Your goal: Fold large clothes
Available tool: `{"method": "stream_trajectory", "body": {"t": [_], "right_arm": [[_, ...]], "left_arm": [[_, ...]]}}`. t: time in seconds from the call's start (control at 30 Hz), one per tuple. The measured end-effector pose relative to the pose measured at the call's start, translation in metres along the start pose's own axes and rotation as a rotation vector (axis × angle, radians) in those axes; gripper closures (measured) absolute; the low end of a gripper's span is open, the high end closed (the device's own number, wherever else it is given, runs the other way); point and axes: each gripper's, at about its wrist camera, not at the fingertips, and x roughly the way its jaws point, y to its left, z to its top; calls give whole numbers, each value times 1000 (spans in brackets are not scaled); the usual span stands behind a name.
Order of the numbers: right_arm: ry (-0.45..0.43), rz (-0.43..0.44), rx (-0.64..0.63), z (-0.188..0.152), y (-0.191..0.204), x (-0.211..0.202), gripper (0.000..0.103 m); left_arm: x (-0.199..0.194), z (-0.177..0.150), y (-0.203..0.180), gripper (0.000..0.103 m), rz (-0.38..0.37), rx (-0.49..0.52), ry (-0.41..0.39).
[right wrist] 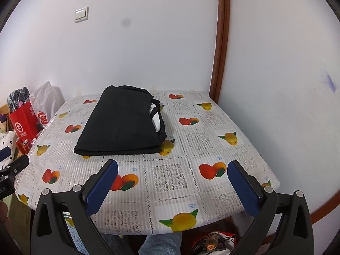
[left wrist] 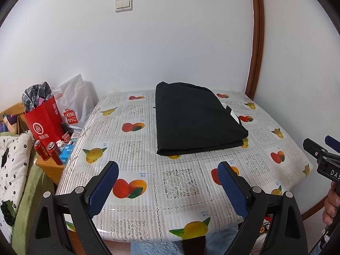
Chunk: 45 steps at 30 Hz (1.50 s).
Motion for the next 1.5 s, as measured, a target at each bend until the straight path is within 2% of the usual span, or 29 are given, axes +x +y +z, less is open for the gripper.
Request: {"method": "stream_trajectory", "body": {"t": [1.5], "right_arm": [[1,8,-12,-4,1,-1,1]], "left_arm": [[-2,-1,-1,9,14,0,12]]}}
